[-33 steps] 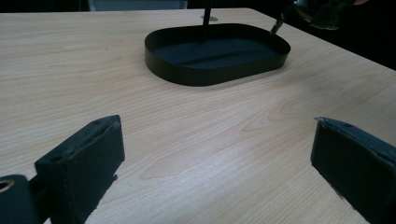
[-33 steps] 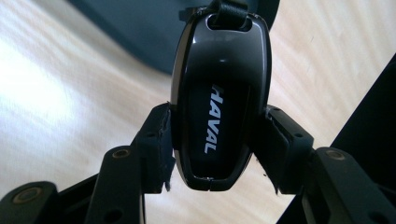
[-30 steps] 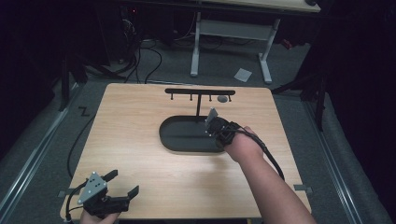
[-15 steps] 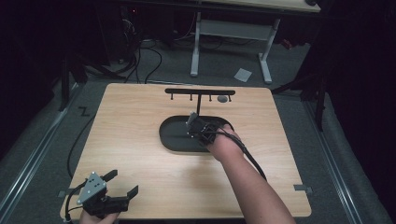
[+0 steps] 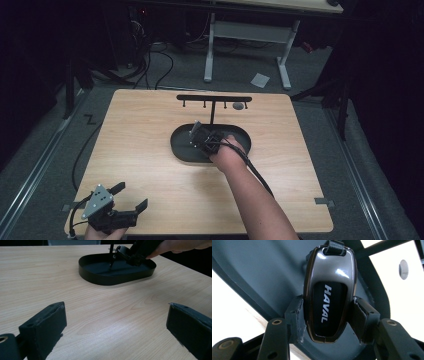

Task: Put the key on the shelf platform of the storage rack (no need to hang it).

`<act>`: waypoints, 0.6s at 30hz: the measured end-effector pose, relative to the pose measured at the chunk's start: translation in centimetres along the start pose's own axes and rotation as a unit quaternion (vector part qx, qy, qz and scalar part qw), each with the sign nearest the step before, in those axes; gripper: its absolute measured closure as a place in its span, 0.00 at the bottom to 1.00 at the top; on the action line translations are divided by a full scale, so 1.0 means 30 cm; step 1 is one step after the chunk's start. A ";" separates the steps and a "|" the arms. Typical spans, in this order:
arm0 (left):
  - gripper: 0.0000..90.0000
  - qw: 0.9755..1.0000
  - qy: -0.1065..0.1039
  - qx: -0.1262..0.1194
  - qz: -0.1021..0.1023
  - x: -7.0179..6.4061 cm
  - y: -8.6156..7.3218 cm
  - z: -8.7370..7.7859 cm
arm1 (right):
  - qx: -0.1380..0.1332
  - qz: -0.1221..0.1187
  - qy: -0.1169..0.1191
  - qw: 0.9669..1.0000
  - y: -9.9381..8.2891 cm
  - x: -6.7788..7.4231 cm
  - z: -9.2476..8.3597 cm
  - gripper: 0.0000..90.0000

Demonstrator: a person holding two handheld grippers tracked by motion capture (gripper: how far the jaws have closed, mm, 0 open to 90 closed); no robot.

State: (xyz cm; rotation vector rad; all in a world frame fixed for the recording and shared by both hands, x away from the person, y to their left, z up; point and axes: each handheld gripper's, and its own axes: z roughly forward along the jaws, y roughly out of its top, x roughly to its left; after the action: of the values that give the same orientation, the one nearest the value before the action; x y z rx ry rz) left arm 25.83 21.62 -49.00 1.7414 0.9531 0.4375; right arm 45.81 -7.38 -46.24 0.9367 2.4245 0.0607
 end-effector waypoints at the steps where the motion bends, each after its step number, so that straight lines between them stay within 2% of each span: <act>1: 0.04 1.000 0.000 0.000 0.000 0.000 0.000 0.000 | -0.001 0.000 0.005 1.000 0.001 -0.001 0.002 0.54; 10: 0.04 1.000 -0.001 -0.002 -0.002 0.002 0.002 -0.004 | 0.002 0.001 0.011 1.000 0.006 0.017 0.013 0.54; 15: 0.04 1.000 -0.003 -0.001 -0.001 -0.001 0.002 -0.001 | 0.008 0.001 0.011 1.000 0.000 0.010 0.021 0.54; 18: 0.04 1.000 -0.004 -0.002 -0.001 -0.001 0.002 -0.001 | 0.019 0.009 0.019 1.000 -0.008 0.001 0.039 0.54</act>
State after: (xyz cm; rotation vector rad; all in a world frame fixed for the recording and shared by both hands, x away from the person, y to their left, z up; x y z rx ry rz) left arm 25.82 21.59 -48.92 1.7372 0.9483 0.4300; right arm 46.23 -7.73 -47.31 0.9833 2.4595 0.0405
